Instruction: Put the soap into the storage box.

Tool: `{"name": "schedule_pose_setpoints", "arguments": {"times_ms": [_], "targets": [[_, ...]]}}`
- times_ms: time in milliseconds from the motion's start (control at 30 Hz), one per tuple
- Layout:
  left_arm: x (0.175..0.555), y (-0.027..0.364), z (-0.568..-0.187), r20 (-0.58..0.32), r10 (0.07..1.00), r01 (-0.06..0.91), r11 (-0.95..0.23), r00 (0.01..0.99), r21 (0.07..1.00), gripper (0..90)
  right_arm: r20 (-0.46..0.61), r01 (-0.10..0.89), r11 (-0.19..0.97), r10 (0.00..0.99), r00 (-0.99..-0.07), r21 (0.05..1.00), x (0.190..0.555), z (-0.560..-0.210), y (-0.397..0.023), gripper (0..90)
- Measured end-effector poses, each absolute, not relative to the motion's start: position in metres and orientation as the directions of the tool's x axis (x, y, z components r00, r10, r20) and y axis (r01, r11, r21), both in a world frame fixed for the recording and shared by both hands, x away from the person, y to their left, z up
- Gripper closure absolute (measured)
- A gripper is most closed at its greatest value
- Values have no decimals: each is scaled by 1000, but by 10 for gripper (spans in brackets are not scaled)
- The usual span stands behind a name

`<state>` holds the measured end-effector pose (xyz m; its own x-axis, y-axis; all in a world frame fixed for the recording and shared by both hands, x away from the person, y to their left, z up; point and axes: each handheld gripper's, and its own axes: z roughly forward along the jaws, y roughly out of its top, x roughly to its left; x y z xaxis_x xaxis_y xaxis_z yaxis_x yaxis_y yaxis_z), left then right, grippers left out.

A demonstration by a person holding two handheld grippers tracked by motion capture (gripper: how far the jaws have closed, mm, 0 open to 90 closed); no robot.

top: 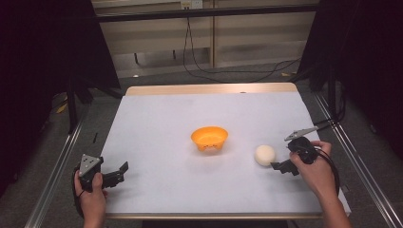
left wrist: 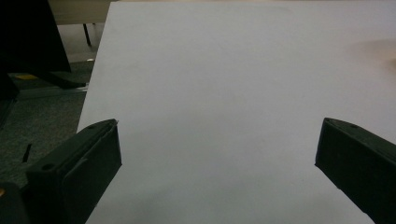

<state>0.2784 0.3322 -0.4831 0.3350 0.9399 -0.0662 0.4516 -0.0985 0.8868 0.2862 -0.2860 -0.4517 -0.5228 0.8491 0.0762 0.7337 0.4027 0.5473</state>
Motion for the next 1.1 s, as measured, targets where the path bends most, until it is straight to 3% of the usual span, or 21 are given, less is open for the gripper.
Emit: {"name": "schedule_pose_setpoints", "arguments": {"times_ms": [600,967,1100], "targets": [[278,332,-483,-67,940,451,-98,335,887,1,139,746,349,852,-504,567,301,-451,-262,4],[278,334,-483,-68,939,450,-97,337,888,1,130,758,334,868,-479,561,308,-457,-248,89],[278,333,-483,-73,939,452,-93,337,887,1,110,761,346,872,-476,549,309,-459,-242,163]]}}
